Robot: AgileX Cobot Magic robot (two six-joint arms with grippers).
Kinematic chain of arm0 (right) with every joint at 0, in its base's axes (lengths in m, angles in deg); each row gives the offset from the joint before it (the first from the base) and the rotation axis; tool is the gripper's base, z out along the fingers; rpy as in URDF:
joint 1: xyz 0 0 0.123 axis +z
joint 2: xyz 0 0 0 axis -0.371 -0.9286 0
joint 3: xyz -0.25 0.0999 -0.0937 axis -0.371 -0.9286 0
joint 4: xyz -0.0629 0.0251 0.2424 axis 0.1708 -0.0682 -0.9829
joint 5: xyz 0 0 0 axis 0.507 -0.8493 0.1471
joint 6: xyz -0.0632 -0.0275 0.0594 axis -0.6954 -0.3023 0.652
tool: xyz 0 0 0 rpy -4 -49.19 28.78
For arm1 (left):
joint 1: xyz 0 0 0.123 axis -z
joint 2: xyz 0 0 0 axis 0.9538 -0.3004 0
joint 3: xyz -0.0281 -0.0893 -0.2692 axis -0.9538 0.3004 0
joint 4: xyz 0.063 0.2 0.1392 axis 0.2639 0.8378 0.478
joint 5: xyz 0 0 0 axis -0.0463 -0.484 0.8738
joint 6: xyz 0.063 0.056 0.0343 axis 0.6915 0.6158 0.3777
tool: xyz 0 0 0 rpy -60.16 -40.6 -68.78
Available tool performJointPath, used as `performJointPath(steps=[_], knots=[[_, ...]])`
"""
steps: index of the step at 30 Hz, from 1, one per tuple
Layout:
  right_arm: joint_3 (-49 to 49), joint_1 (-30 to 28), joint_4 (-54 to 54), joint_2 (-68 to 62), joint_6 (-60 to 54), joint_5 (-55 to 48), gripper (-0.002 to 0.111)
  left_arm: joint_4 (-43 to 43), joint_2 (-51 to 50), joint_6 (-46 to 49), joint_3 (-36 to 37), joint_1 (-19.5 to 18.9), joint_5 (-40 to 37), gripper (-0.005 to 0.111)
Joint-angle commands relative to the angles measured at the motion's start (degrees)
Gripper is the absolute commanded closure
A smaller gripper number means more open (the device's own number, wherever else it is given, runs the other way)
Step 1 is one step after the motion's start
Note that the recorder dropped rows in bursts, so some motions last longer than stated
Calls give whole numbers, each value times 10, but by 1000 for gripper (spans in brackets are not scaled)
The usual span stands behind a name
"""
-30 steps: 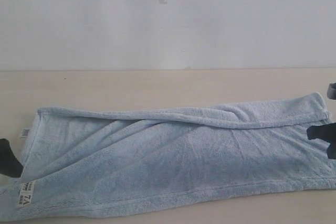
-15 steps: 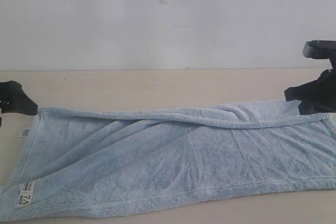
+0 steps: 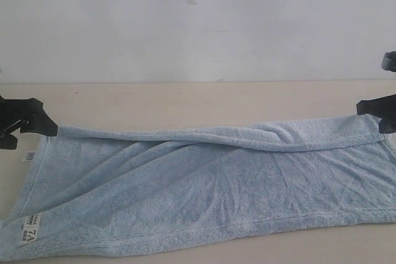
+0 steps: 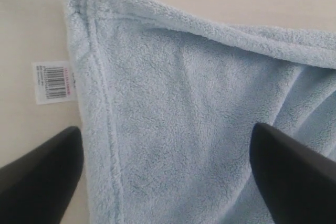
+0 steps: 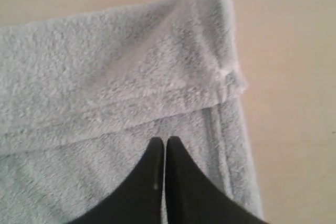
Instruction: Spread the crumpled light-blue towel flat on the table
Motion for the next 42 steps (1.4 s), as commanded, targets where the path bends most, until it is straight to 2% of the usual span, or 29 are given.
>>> performJointPath(steps=[1,6,10,23,25,30,38,42], knots=[[54,-14,6,-35,0,-20,102,-3,-2,3,-3,3,6,27],[134,-14,12,-82,-6,-36,42,-3,-2,5,-3,3,6,27],[197,-14,24,-139,-11,-83,53,-3,-2,8,-3,3,9,27],[240,-14,78,-194,3,-106,55,-5,-2,8,-3,3,12,27],[240,-14,78,-195,0,-107,65,-5,-2,8,-3,3,14,27],[240,-14,78,-192,-4,-114,107,-5,-2,8,-3,3,14,27],[240,-14,69,-171,0,-129,107,-5,-2,8,-3,3,13,27],[243,-13,-11,-134,-39,-134,107,-7,-2,8,-3,3,12,27]])
